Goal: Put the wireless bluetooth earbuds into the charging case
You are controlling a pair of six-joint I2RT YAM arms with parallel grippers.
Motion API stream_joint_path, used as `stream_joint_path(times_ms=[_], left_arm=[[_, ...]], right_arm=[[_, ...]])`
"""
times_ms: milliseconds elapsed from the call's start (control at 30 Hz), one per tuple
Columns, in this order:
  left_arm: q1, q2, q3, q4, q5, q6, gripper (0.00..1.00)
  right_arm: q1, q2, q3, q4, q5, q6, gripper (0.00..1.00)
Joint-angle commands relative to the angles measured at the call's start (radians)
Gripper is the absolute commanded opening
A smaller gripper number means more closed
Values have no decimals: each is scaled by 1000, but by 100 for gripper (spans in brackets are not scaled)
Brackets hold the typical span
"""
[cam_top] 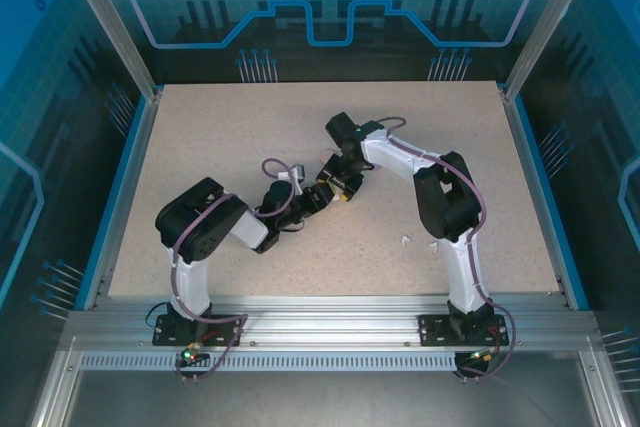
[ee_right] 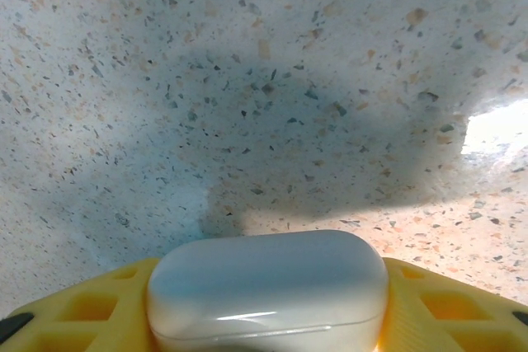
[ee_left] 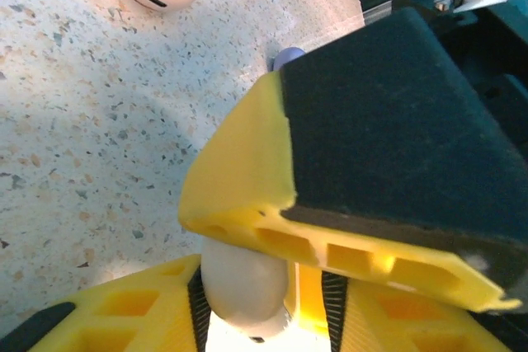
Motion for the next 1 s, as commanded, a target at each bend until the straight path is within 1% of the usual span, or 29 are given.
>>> stream_joint_path(times_ms=[0, 200, 300, 467, 567, 633, 800, 967], left_arm=[[-10, 19, 25, 41, -15, 18, 35], [-10, 22, 25, 38, -17, 20, 32], [-10, 24, 27, 40, -20, 18, 27], [-11, 25, 34, 41, -17, 16, 19], [-12, 24, 35, 41, -16, 13, 16], [-13, 21, 36, 41, -12, 13, 15], [-12, 7, 26, 34, -8, 12, 14], [-12, -10, 9, 26, 1, 9, 14]], right_arm=[[-12, -17, -19, -1, -21, 12, 50], [-12, -21, -23, 3, -24, 13, 49], [-12, -24, -28, 8, -28, 15, 49], [-13, -33, -28, 15, -30, 20, 50], [-13, -35, -23, 14, -29, 23, 52], [-16, -37, -21, 15, -27, 25, 57], [-45, -59, -22, 27, -19, 32, 73], [-97, -132, -46, 86, 11, 35, 78]])
